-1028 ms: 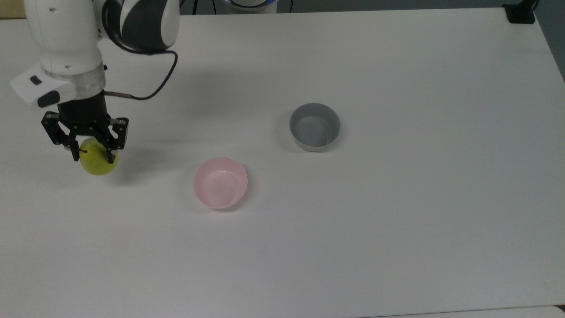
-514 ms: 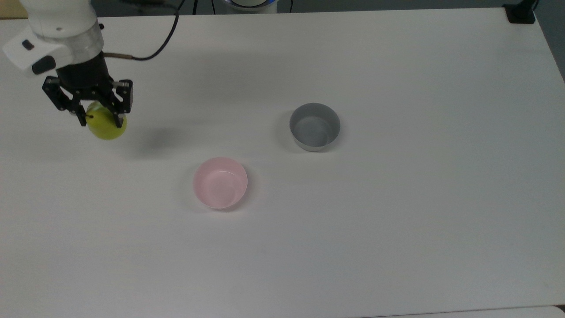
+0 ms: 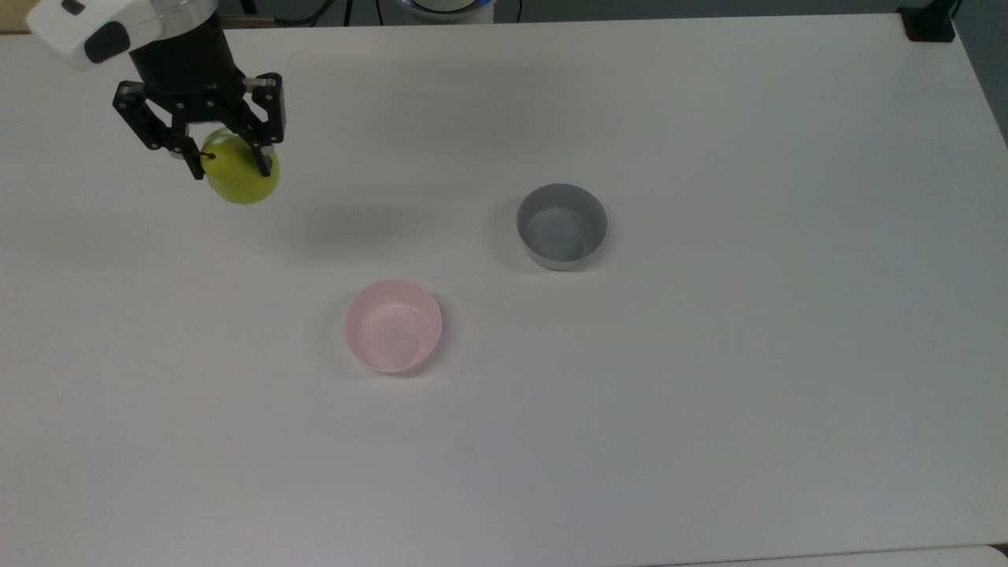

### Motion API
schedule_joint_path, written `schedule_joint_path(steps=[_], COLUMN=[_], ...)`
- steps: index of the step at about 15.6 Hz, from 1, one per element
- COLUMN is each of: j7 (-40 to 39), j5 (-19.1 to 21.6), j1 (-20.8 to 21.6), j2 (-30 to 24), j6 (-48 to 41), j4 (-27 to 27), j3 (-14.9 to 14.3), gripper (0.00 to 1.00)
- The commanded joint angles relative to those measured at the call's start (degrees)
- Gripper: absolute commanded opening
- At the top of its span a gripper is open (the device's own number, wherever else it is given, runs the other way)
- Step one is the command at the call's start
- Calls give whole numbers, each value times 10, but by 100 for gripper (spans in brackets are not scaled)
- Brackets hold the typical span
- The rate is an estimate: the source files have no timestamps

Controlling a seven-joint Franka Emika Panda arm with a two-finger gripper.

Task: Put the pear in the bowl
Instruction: 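Lift the pear and carry it toward the pink bowl, then lower the pear into the pink bowl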

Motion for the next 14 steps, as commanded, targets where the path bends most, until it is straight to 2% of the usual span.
schedule_joint_path(steps=[1,8,12,14], j7=[-1,13,12,10], j5=[38,75,77,77], j1=[27,57,60,65], j2=[-13,-9,-4,-4], j6=[-12,74,134,172], j4=[4,2,-18,-45], j3=[-6,-4,1,6], gripper=[0,0,0,0])
